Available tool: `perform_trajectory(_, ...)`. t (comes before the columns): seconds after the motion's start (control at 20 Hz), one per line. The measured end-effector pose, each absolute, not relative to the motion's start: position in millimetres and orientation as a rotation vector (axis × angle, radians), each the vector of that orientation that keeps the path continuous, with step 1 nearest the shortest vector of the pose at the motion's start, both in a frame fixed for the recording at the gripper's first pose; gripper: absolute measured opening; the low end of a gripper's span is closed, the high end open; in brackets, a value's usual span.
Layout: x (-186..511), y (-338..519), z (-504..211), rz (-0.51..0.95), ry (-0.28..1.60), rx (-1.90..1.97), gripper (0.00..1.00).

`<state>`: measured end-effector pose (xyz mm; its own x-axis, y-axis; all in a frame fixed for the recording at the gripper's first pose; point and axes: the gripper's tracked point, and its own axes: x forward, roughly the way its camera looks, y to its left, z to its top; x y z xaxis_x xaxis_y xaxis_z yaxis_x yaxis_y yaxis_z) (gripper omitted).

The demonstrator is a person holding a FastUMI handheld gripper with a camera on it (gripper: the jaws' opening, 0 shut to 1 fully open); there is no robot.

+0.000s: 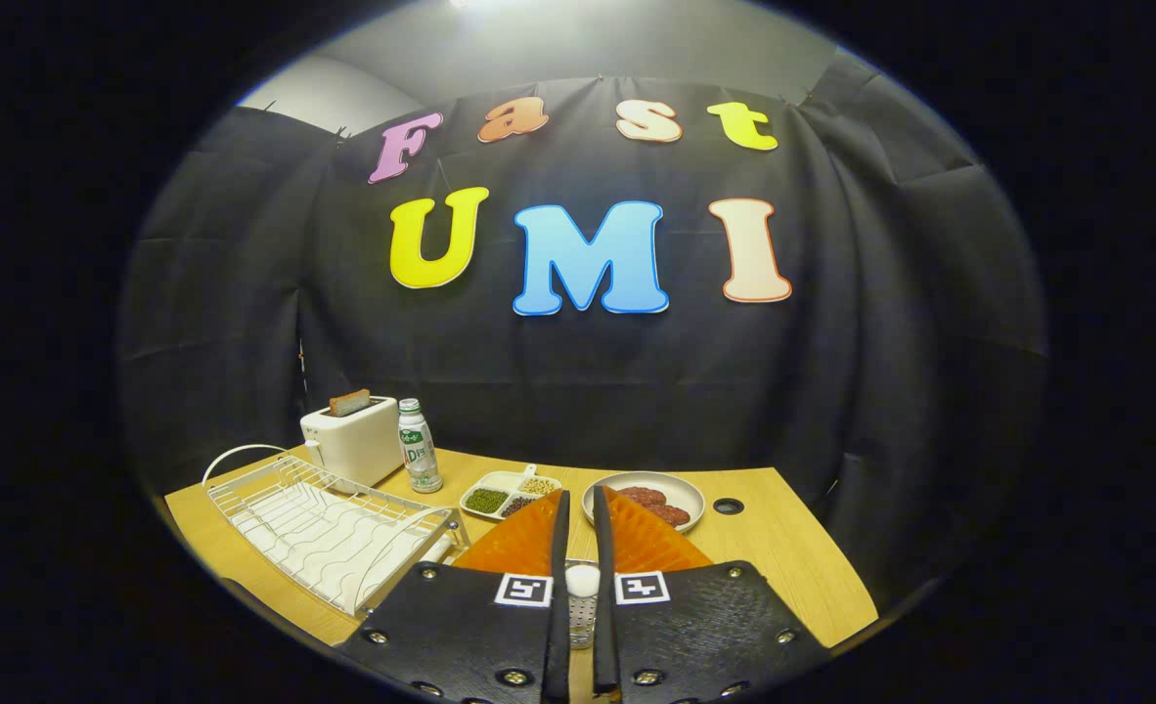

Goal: Take the plate from the dish rack, then take the spoon from the basket and place it into the plate.

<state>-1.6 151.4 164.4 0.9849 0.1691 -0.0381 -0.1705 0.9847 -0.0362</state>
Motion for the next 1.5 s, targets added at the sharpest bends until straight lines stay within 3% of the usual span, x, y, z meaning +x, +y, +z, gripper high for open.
perform_trajectory(0.6, -58, 156, 209, 0.160, 0.114, 0.012, 0.09)
perform_trajectory(1.1, -94, 156, 185, 0.158, 0.252, 0.028, 0.09)
perform_trajectory(1.5, -117, 203, 141, 0.264, 0.371, -0.029, 0.09)
